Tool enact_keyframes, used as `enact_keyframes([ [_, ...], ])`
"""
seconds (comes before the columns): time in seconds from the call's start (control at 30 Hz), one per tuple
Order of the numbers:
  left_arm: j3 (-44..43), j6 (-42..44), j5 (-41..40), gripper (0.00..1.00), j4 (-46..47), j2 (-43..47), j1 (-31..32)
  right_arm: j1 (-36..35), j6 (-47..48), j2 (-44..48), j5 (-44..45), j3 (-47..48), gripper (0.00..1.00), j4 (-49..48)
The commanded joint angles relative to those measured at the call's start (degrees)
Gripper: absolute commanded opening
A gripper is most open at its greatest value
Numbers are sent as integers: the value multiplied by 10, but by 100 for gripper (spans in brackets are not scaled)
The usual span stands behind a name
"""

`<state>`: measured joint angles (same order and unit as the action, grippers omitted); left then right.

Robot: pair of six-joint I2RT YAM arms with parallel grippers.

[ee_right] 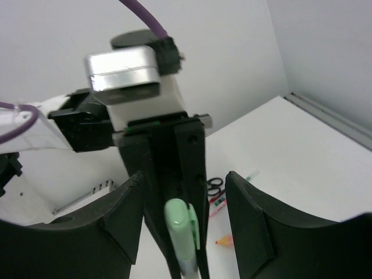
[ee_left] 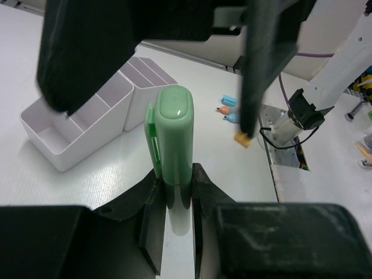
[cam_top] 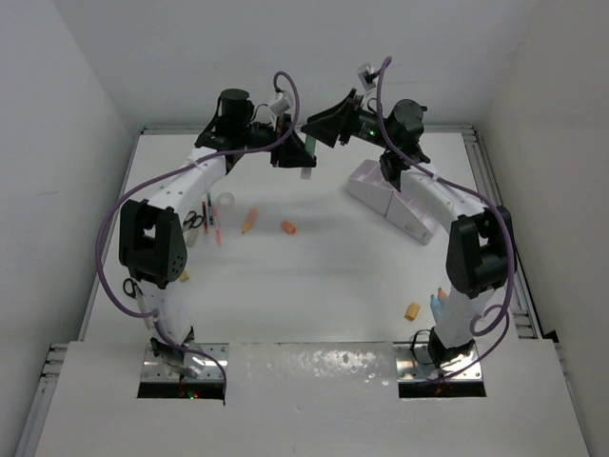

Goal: Sort the stationery into containers
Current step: Close the pen cap on the pen.

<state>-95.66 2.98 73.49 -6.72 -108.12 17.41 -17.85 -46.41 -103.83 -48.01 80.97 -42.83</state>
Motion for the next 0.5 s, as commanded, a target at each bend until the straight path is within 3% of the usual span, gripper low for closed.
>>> enact_keyframes([
  [0.0, -20, 11, 15, 0, 8, 11, 6, -6, 16, -8, 0, 12, 56, -1],
  [0.1, -22, 6, 17, 0, 11, 11, 6, -8, 19, -9, 3, -2, 50, 4],
  [0.13, -22, 6, 17, 0, 11, 12, 6, -7, 17, -9, 5, -12, 38, 0],
  [0.23, -22, -5, 15, 0, 21, 11, 5, -9, 10, -3, 5, -37, 16, -17],
  [0.27, -20, -23, 13, 0, 47, 10, 3, -10, 10, 2, 5, -45, 3, -22],
  [0.37, -14, -108, 13, 0, 158, 6, -4, -18, 9, 13, 8, -90, 0, -44],
  [0.47, -37, -174, 16, 0, 203, -6, -3, -33, 21, 25, 23, -131, 0, -59],
])
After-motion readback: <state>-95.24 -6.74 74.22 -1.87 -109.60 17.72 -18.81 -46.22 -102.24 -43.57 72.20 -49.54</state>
